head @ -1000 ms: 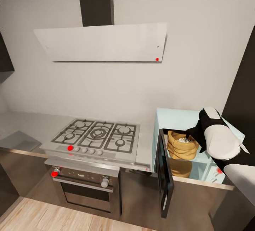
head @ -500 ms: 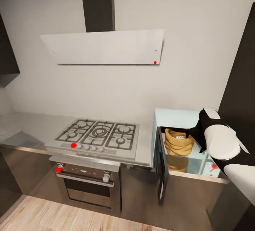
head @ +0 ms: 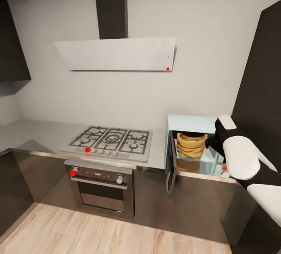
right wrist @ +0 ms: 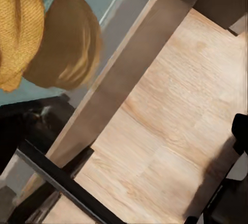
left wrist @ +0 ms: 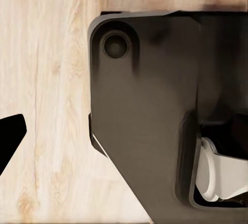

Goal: In the kitchen, take the popcorn bag from the countertop, put it into the microwave, and heat it until the popcorn is cooked so the cooked popcorn ends up inside the bag.

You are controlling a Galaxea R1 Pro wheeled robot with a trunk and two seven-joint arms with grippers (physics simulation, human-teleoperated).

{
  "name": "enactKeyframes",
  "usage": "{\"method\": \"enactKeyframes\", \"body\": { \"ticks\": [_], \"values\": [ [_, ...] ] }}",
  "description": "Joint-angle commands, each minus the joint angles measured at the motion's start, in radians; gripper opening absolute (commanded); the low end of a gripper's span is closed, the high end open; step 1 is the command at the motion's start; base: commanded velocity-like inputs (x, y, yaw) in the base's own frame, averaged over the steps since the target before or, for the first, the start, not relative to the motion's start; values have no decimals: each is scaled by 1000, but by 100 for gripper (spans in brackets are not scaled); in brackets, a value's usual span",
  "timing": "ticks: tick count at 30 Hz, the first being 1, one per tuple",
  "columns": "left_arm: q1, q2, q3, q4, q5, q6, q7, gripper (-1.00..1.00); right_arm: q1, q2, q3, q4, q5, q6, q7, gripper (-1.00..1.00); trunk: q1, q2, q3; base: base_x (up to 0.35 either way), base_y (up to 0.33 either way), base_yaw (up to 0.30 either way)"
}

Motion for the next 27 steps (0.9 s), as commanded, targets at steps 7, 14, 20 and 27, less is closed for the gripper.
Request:
{"method": "enactKeyframes", "body": {
  "ticks": [7, 14, 20, 27],
  "values": [
    [1, -1, 1, -1, 0, -2, 1, 100, 109, 0, 215, 4, 107, 6, 184, 100, 0, -1, 0, -339, 0, 0],
    [1, -1, 1, -1, 0, -2, 1, 100, 260, -1, 333, 23, 353, -136, 551, 100, 0, -1, 0, -334, 55, 0],
    [1, 1, 1, -1, 0, -2, 1, 100, 304, -5, 337, 358, 806, -690, 885, 100, 0, -1, 0, -212, 144, 0],
    [1, 3, 1, -1, 0, -2, 0, 100, 402, -55, 337, 461, 867, -1123, 1049, 100, 0, -1, 0, -16, 12, 0]
  ]
}}
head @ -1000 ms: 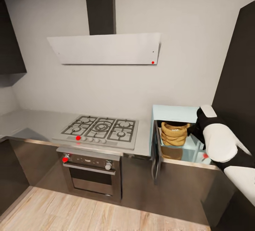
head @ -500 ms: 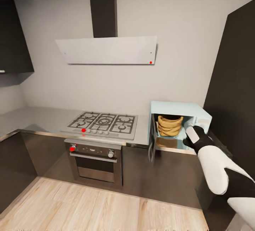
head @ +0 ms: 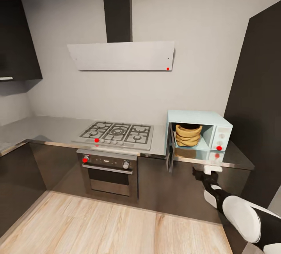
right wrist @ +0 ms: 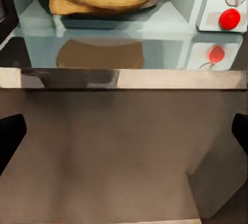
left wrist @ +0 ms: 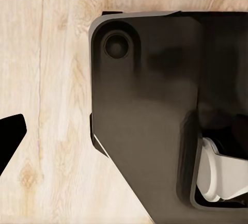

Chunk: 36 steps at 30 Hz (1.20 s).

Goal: In the kitchen, take the popcorn bag from the countertop, put it into the microwave, and heat it until the popcorn is cooked so the cooked popcorn ends up inside the bag.

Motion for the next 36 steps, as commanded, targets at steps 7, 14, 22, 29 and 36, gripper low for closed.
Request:
{"method": "enactKeyframes", "body": {
  "ticks": [7, 14, 22, 29, 36],
  "values": [
    [1, 0, 1, -1, 0, -2, 1, 100, 11, -120, -5, -9, 11, -150, 196, 100, 0, -1, 0, 0, 0, 0],
    [1, 0, 1, -1, 0, -2, 1, 100, 11, -125, -7, -42, 11, -194, 254, 100, 0, -1, 0, 0, 0, 0],
    [1, 7, 1, -1, 0, -2, 1, 100, 11, -81, -8, -30, 9, -193, 253, 100, 0, -1, 0, 0, 0, 0],
    [1, 9, 1, -1, 0, -2, 1, 100, 12, -67, -6, 0, 11, -194, 253, 100, 0, -1, 0, 6, 19, -11],
    [1, 9, 1, -1, 0, -2, 1, 100, 13, -67, -6, 2, 11, -195, 252, 100, 0, -1, -1, 168, 153, -208]
  ]
}}
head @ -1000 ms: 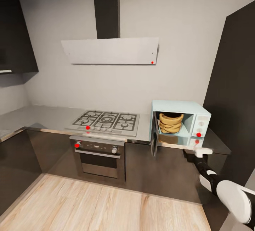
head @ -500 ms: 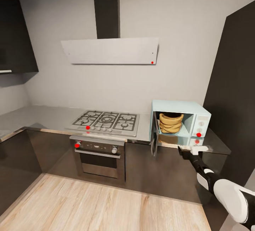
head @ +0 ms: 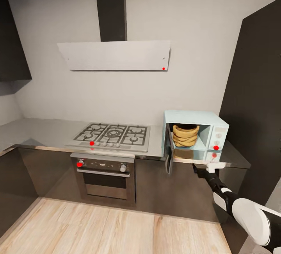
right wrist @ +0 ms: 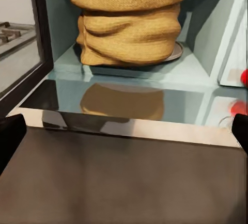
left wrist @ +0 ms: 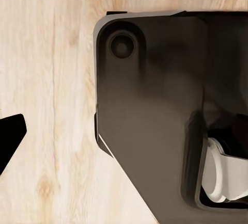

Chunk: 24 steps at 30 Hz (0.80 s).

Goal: In the kitchen, take the popcorn bag from the countertop, put it into the microwave, and heat it until the popcorn is cooked so the cooked popcorn ends up inside the bag.

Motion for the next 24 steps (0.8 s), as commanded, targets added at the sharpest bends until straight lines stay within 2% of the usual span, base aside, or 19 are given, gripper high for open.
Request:
{"method": "enactKeyframes", "body": {
  "ticks": [1, 2, 6, 9, 18, 24],
  "values": [
    [1, 0, 1, -1, 0, -1, 1, 100, -1, -1, -9, 3, 2, -5, 4, 100, 1, -1, 0, 55, 48, -81],
    [1, 0, 1, -1, 0, -1, 1, 100, -1, -1, -9, 2, 2, -5, -1, 100, 1, -1, 0, 35, 31, -52],
    [1, 0, 1, -1, 0, -1, 1, 100, -1, 0, -18, -24, 2, -1, -111, 100, 1, -1, 0, 7, 6, -10],
    [1, 0, 0, -1, 0, -1, 1, 100, -1, 5, -19, -54, 1, -1, -147, 100, 1, -1, 0, 125, 80, -1],
    [1, 0, -2, -1, 0, -1, 1, 100, -1, 7, -11, -62, 1, -7, -145, 100, 1, -1, 0, 289, 17, 0],
    [1, 0, -2, -1, 0, 0, 1, 100, -1, 7, -9, -62, 2, -7, -145, 100, 1, -1, 0, 78, 0, 0]
  ]
}}
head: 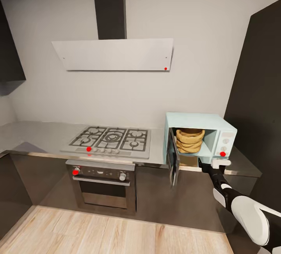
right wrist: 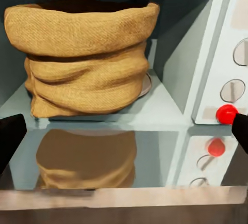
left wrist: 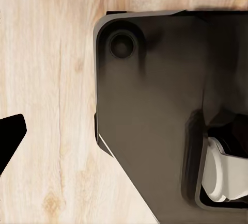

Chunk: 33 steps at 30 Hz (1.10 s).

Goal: In the kitchen, take the popcorn bag from the countertop, put it into the microwave, and heat it until the popcorn is cooked so the cooked popcorn ends up inside the bag.

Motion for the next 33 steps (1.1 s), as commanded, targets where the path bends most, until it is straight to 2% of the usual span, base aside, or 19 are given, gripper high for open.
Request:
{"method": "enactKeyframes", "body": {
  "ticks": [1, 8, 12, 15, 19, 24, 33],
  "values": [
    [1, 0, 0, -1, 0, -1, 1, 100, 0, 0, -8, 1, 10, -3, -1, 100, 1, 0, 0, 262, 0, 0],
    [1, 0, -1, -1, 0, -1, 1, 100, 0, 0, -8, 1, 10, -4, 14, 100, 1, 0, 0, 319, 0, 0],
    [1, 0, -1, -1, 0, -1, 1, 100, 0, 0, -8, 2, 10, -6, 106, 100, 1, 0, 0, 250, 0, 0],
    [1, 0, -1, -1, 0, -1, 1, 100, 0, 0, -8, 3, 10, -6, 127, 100, 1, 0, 0, 61, 0, 0],
    [1, 0, -1, -1, 0, -1, 1, 100, 0, 0, -8, 3, 10, -7, 131, 100, 1, 0, 0, 66, 0, 0],
    [1, 0, -1, -1, 0, -1, 1, 100, 0, 0, -8, 3, 9, -8, 131, 100, 1, 0, 0, 309, -4, 0],
    [1, 0, -1, -1, 0, -1, 1, 100, 0, 0, -10, 2, 8, -9, 130, 100, 1, 0, 0, 221, -129, 0]
  ]
}}
